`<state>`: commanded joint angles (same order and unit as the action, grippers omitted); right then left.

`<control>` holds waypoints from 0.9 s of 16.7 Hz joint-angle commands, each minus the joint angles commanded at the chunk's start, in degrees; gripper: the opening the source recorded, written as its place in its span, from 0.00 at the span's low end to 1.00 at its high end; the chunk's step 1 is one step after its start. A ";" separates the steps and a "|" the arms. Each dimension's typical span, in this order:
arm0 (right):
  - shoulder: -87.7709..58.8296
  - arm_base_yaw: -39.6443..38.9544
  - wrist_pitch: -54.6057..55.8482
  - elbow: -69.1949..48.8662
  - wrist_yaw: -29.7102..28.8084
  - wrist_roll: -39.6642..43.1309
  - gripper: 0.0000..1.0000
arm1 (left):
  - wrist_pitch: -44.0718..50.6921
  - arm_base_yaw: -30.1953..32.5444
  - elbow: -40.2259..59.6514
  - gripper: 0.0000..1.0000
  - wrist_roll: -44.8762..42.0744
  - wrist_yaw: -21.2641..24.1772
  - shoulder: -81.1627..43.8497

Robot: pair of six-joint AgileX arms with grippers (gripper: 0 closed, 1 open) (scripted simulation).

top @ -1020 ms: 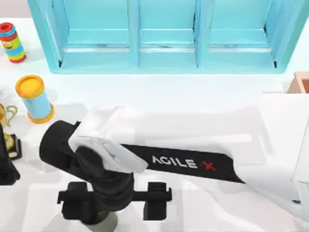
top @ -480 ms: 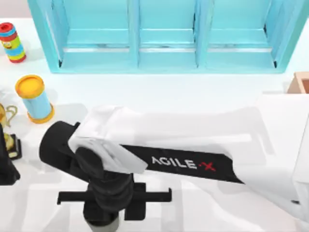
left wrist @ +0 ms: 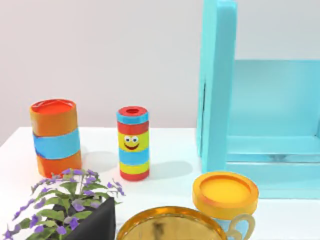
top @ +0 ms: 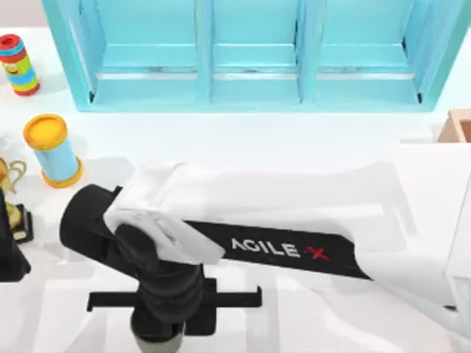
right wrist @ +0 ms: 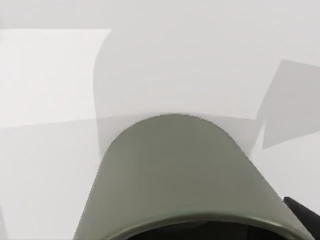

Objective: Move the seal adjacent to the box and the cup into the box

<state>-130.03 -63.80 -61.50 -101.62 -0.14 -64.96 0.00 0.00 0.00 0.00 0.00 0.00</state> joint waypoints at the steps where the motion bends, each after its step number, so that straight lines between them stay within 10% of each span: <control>1: 0.00 0.00 0.00 0.00 0.00 0.00 0.00 | 0.00 0.00 0.00 1.00 0.00 0.00 0.00; 15: 23.80 7.04 -11.24 12.52 0.19 7.22 0.00 | 0.00 0.00 0.00 1.00 0.00 0.00 0.00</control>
<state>-106.23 -56.76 -72.74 -89.10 0.04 -57.74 0.00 0.00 0.00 0.00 0.00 0.00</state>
